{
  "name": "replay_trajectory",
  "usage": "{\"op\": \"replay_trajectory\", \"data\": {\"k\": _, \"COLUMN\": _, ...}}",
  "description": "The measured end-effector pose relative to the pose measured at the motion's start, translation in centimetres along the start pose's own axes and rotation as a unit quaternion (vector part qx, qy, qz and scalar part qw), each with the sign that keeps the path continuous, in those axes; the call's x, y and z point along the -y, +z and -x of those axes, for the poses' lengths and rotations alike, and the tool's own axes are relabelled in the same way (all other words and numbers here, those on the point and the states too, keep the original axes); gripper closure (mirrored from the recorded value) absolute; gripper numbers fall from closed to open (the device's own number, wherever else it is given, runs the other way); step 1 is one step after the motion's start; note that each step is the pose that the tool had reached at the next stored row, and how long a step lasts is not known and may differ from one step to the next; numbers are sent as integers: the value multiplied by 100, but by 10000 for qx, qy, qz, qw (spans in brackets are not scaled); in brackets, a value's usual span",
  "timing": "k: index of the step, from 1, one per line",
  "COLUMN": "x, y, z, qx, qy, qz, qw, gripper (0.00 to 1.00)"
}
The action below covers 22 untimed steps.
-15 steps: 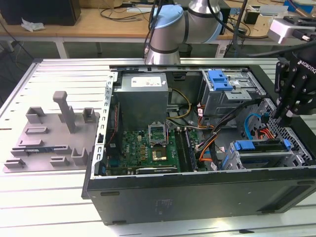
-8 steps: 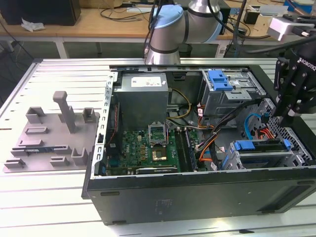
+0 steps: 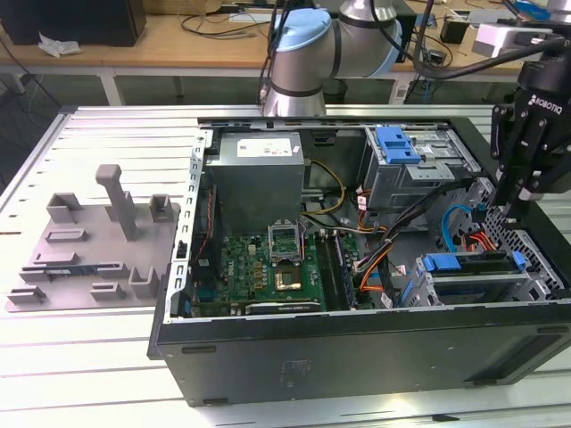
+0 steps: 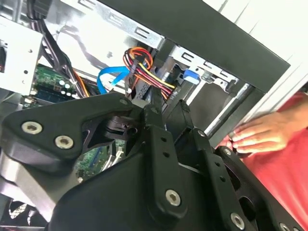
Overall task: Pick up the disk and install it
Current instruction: 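Insert the second disk wire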
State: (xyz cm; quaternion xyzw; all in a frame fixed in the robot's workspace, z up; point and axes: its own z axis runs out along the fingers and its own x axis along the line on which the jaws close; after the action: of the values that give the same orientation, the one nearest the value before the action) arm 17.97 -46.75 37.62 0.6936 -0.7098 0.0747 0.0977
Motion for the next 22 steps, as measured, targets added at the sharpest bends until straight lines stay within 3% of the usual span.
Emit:
{"op": "replay_trajectory", "data": {"k": 2, "x": -17, "y": -1, "z": 9, "qx": -33, "qy": 1, "qz": -1, "qw": 10000, "gripper": 68}}
{"op": "replay_trajectory", "data": {"k": 13, "x": -241, "y": 18, "z": 26, "qx": -87, "qy": 3, "qz": -2, "qw": 10000, "gripper": 68}}
{"op": "replay_trajectory", "data": {"k": 20, "x": -266, "y": 51, "z": 34, "qx": -93, "qy": 6, "qz": -1, "qw": 10000, "gripper": 68}}
{"op": "replay_trajectory", "data": {"k": 22, "x": -266, "y": 56, "z": 35, "qx": -91, "qy": 74, "qz": 17, "qw": 9999, "gripper": 68}}
